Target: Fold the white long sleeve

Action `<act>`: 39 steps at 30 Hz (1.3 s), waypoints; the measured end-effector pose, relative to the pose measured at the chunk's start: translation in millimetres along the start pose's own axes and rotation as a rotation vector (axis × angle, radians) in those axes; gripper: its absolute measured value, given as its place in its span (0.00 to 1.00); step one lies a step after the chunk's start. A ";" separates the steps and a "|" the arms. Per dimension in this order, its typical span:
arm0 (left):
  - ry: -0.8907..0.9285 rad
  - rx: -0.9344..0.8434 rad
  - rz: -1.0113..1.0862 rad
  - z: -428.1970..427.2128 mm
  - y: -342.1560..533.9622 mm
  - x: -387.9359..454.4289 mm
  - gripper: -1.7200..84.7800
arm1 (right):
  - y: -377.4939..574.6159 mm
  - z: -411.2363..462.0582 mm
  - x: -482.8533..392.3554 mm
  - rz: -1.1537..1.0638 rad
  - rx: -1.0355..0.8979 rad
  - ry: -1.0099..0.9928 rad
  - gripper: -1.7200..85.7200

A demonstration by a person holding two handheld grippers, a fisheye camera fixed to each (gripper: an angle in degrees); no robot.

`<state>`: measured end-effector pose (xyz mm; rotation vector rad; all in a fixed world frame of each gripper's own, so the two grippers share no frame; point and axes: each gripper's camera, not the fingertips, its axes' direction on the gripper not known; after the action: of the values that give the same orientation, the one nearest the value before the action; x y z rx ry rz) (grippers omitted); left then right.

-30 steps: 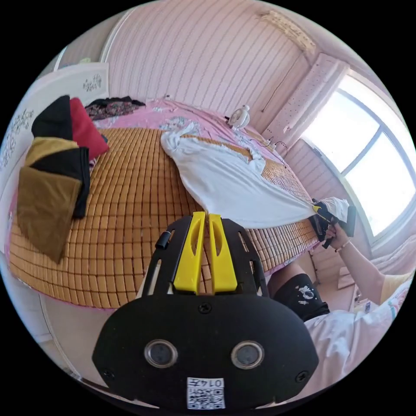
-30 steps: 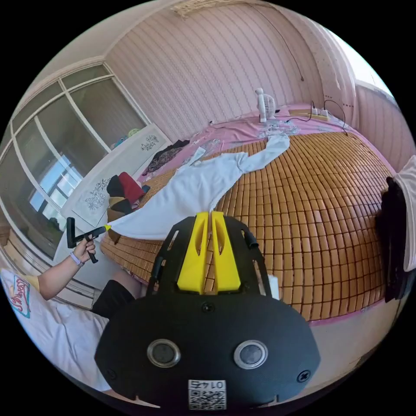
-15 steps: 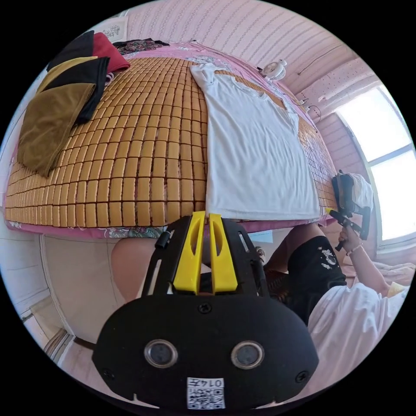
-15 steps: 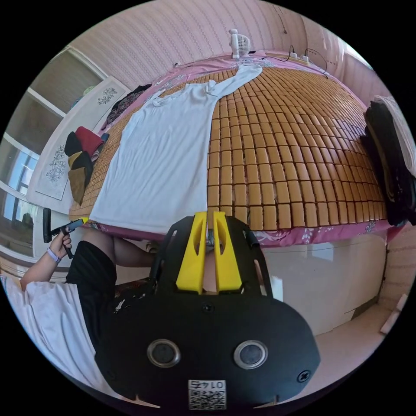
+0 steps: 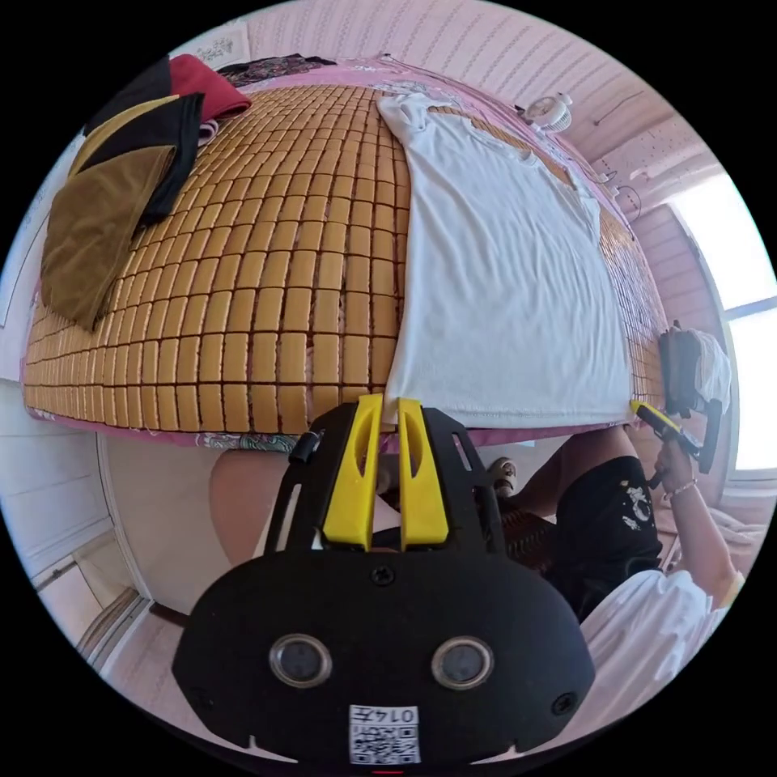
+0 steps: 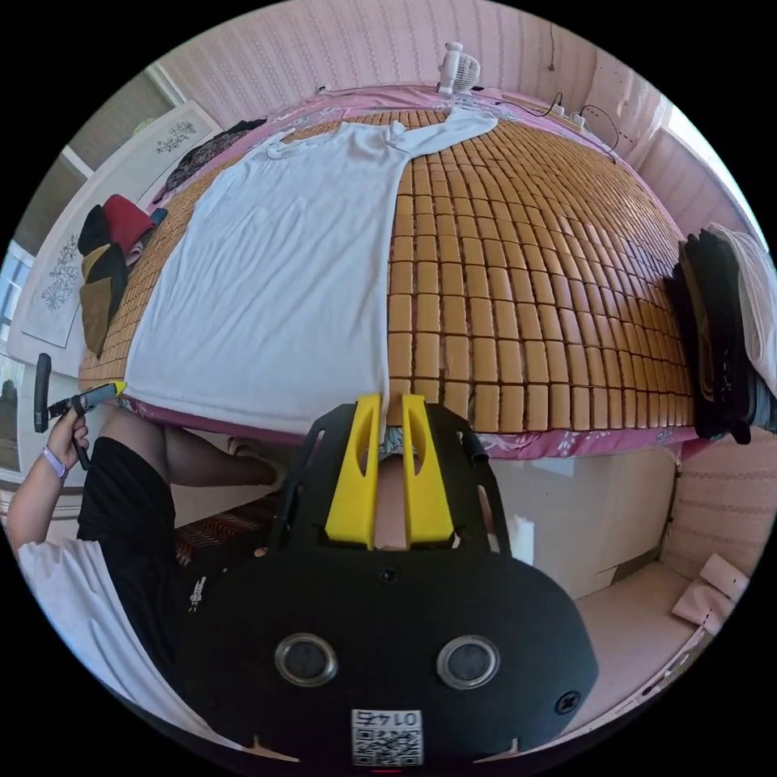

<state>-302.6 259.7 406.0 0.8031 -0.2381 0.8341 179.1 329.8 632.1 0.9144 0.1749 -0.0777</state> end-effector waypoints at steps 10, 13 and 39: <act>-0.127 -0.008 0.135 7.1 11.4 24.8 0.01 | 16.9 4.7 -49.6 -0.129 0.026 0.213 0.02; -0.131 0.021 0.107 5.2 20.9 26.2 0.01 | 28.8 9.4 -64.4 -0.139 0.030 0.248 0.02; -0.250 0.452 0.303 -33.5 140.4 92.1 0.01 | 142.5 -54.4 -52.1 -0.023 0.300 0.258 0.02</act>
<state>-348.7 392.7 503.4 1.3212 -0.4076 1.0919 141.6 459.3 720.4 1.2213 0.4221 -0.0067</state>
